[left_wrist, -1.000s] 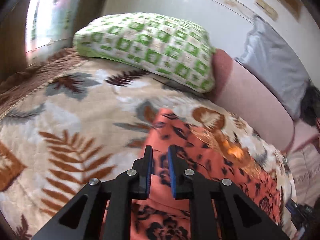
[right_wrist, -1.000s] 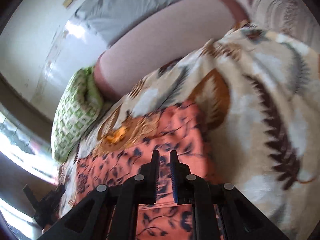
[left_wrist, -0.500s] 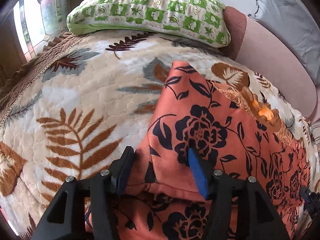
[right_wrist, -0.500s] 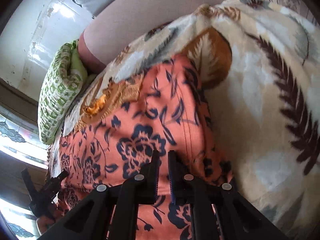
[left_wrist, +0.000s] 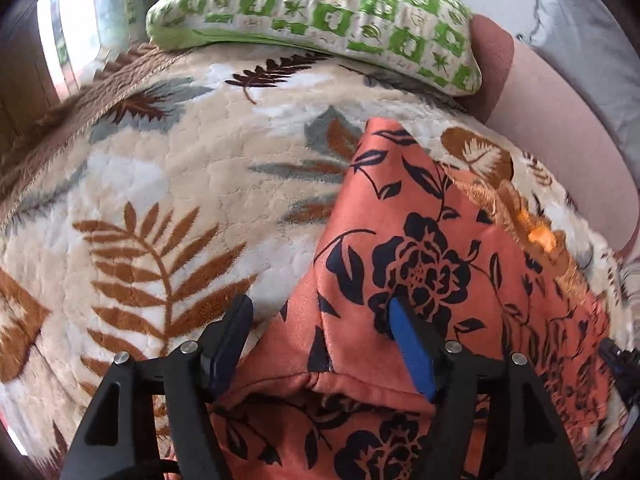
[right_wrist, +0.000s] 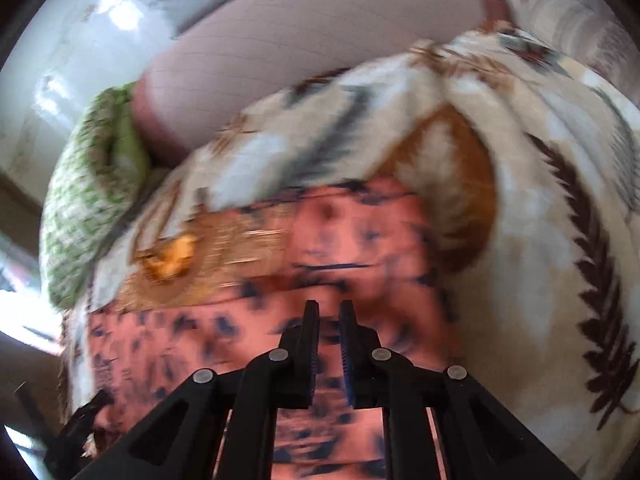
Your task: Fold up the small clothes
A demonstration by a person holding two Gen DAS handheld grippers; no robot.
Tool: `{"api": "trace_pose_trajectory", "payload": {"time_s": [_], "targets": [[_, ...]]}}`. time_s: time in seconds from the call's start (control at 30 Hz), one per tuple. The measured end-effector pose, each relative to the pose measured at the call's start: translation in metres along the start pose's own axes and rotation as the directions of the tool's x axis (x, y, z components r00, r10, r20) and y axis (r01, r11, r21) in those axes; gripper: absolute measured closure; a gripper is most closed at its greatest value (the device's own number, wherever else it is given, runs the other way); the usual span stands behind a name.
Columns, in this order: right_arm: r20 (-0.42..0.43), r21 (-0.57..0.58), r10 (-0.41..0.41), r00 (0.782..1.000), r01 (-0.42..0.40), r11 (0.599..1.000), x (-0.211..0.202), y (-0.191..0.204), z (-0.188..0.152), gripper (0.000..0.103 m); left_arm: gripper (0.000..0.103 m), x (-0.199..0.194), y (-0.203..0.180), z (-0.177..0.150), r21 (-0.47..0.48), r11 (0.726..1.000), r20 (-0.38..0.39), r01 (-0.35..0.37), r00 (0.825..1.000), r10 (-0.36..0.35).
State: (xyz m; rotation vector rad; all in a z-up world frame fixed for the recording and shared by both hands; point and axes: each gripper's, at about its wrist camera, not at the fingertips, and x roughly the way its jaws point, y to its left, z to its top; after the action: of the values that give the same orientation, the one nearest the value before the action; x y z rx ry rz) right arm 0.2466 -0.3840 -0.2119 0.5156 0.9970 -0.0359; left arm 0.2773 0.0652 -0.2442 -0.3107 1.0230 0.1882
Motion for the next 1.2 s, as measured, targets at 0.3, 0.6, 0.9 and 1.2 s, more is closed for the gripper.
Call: {"api": "trace_pose_trajectory", "payload": {"time_s": [0.3, 0.6, 0.9, 1.2], "targets": [[-0.183, -0.134, 0.119, 0.976, -0.145, 0.980, 0.026, 0.066, -0.044, 0.089, 0.032, -0.013, -0.015, -0.004, 0.102, 0.994, 0.049, -0.024, 0.999, 0.019], [-0.222, -0.221, 0.092, 0.971, -0.142, 0.965, 0.015, 0.059, -0.091, 0.089, 0.028, -0.008, -0.013, -0.013, 0.165, 0.981, 0.031, -0.099, 0.995, 0.095], [-0.230, -0.198, 0.174, 0.957, -0.221, 0.955, 0.005, 0.088, -0.091, 0.088, 0.028, -0.033, -0.037, -0.021, 0.281, 0.952, 0.161, -0.122, 0.984, 0.079], [-0.267, -0.224, 0.134, 0.954, -0.197, 0.954, 0.023, 0.100, -0.105, 0.088, 0.027, -0.007, -0.046, -0.033, 0.377, 0.901, 0.130, -0.216, 0.975, 0.179]]}}
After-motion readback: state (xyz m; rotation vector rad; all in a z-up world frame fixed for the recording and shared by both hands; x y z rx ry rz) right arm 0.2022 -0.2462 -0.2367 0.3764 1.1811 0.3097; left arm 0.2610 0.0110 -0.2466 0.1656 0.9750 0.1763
